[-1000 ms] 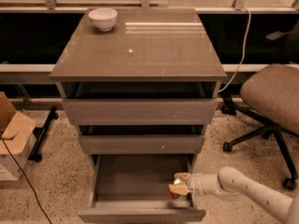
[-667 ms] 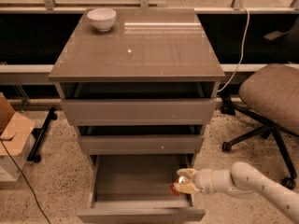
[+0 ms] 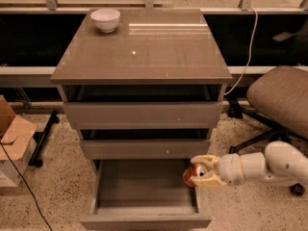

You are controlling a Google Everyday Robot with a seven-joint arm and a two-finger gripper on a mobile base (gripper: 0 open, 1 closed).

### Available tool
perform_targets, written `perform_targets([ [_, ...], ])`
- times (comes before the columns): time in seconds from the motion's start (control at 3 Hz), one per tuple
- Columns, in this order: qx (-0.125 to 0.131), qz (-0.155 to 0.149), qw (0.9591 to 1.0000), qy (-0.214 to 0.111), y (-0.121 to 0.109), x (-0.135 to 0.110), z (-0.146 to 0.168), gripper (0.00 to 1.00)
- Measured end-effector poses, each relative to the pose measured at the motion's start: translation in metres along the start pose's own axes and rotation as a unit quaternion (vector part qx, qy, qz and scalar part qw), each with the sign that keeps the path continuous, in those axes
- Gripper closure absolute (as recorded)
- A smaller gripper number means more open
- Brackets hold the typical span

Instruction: Pick coke can from bottom drawer and place on counter

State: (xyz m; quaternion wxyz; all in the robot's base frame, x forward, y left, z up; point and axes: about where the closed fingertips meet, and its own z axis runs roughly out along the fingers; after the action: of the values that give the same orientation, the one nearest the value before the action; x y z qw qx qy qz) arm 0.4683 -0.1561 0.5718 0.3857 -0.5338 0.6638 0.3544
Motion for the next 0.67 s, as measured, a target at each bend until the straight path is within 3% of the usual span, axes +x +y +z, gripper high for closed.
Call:
perform_targets([
  [0.33,-0.001,-0.062,0.9979,0.018,0.002,-0.07,-0.032,1.0],
  [0.67,0.017,-0.118,0.9919,0.042,0.001,-0.134,-0.057,1.0],
])
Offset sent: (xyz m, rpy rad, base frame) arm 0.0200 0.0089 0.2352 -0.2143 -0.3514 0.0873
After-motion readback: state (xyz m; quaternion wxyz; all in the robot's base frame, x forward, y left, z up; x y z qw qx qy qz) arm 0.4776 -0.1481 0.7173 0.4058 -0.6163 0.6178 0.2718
